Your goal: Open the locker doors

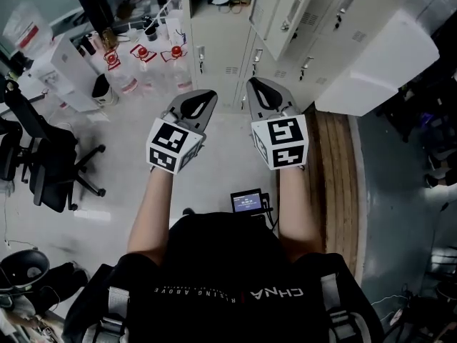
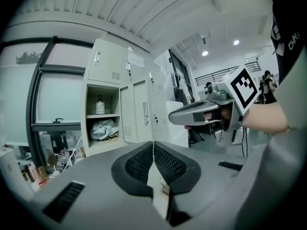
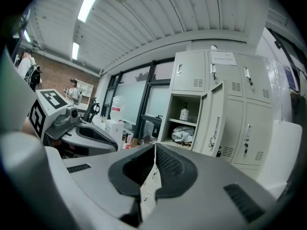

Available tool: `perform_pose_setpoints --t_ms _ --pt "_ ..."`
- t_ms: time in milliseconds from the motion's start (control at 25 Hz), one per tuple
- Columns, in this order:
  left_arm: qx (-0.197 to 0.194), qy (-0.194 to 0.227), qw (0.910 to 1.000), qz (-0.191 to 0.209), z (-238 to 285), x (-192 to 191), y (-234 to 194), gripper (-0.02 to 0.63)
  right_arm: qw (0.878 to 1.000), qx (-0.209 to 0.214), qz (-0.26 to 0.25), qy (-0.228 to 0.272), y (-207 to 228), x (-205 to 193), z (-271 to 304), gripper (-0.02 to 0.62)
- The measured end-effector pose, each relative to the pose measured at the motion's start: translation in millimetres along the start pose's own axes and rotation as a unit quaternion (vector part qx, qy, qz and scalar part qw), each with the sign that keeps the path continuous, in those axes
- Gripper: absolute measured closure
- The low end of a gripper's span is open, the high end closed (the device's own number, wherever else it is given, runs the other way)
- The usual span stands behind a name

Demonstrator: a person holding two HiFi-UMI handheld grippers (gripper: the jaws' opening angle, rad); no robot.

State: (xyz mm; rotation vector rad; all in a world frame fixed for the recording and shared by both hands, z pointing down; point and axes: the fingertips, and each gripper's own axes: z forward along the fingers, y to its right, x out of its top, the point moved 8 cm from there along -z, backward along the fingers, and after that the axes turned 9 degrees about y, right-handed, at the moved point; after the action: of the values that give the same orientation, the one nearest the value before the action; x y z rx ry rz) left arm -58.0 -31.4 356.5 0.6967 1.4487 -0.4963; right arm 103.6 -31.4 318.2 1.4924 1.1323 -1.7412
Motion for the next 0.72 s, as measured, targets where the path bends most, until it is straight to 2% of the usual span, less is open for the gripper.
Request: perform_pose_setpoints --t_ms 720 --pt "-0.006 -0.005 0.9999 0.009 17.5 0.2 4.3 0.585 1.0 0.005 0.006 0.009 7.1 -4.0 1.0 0.563"
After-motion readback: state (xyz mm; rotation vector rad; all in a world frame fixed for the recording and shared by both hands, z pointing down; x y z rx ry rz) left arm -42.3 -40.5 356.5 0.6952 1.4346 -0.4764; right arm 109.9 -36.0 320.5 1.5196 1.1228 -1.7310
